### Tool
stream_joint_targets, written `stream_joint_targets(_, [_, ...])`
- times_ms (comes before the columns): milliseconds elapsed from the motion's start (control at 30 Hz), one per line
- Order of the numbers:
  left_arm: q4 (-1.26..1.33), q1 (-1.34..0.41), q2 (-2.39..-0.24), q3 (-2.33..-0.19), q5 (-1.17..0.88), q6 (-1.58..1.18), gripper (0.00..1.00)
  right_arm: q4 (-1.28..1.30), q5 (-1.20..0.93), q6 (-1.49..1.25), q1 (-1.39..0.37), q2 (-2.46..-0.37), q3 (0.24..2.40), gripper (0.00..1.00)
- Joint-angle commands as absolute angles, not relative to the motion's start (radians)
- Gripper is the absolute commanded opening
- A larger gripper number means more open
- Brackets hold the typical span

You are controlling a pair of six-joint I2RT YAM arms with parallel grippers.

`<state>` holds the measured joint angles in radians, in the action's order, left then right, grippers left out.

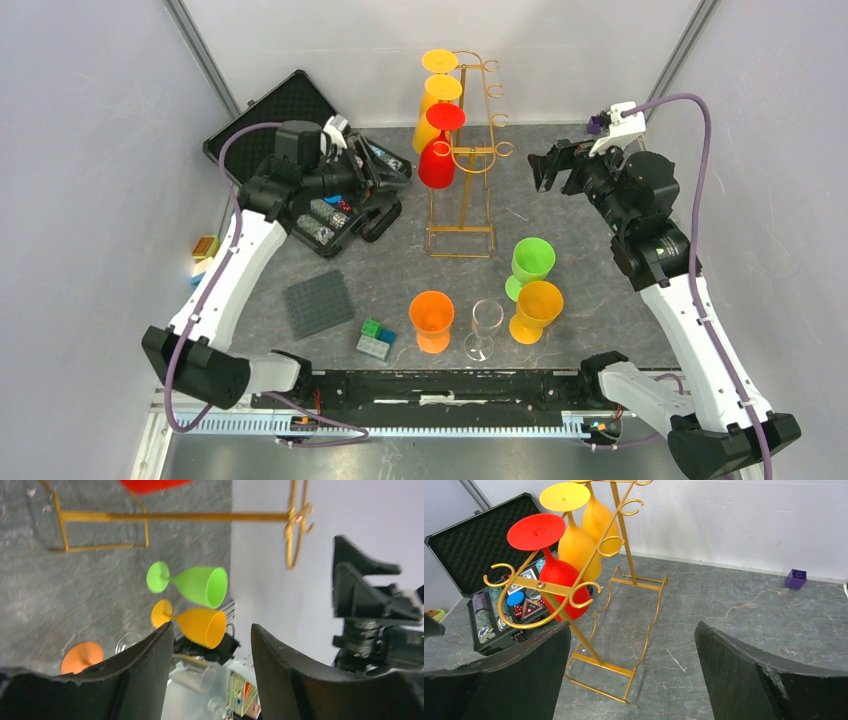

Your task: Place the wine glass upside down on the wine glass rack

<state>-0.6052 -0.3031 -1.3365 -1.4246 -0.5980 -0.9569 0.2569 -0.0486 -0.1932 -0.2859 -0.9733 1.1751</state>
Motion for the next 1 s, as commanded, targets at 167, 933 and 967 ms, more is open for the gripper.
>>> stream_joint_targets(167, [-0.837, -0.495, -1.221, -1.332, -0.455, -0.786, 0.65, 0.231, -0.073, -0.198, -0.282, -0.967, 1.165, 0.98])
stream_joint_targets(933, [-1.011, -0.959, -1.417, -1.404, -0.185, -0.744, 0.58, 0.234, -0.087, -0.202, -0.282, -0.957, 1.141, 0.98])
stream_joint_targets(967, [-1.014, -0.965, -1.424, -1.403, -0.177, -0.744, 0.57, 0.234, -0.088, -0.202, -0.282, -0.957, 1.144, 0.98])
